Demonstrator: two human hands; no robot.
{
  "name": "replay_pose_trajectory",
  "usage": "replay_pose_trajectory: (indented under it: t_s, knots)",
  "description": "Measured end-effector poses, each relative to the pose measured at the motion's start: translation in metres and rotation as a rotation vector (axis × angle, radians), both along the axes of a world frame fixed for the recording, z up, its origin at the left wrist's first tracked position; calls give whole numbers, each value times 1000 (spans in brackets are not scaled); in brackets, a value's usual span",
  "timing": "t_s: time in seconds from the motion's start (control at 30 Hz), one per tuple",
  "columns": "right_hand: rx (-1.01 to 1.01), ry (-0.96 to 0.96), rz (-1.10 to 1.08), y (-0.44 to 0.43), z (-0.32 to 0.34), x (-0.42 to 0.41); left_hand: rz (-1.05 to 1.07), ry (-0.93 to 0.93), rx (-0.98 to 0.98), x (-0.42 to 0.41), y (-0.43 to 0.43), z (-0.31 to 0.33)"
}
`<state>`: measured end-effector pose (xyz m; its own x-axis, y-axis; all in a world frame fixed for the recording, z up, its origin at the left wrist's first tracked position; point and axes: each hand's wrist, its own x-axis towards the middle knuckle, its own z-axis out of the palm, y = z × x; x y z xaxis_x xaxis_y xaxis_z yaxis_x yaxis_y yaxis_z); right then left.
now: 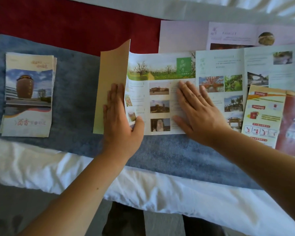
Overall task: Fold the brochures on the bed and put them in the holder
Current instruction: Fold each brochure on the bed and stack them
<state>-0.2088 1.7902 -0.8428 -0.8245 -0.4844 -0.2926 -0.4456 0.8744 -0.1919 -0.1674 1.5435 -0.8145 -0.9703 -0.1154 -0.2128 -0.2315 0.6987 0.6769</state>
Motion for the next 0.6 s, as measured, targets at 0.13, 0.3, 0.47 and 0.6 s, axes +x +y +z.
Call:
replay_pose_trajectory:
  t_s: [0.13,0.3,0.47,0.6]
  knots:
    - [64,62,-107,27,-3,8,-31,-1,62,1,19,0]
    - [72,131,-216,50,-7,14,-102,-1,-26,3,47,-5]
    - [55,147,-250,60,-11,15,-151,-25,-136,0,60,-13]
    - [33,166,-229,62,-14,13,-140,-83,-203,-3,72,-13]
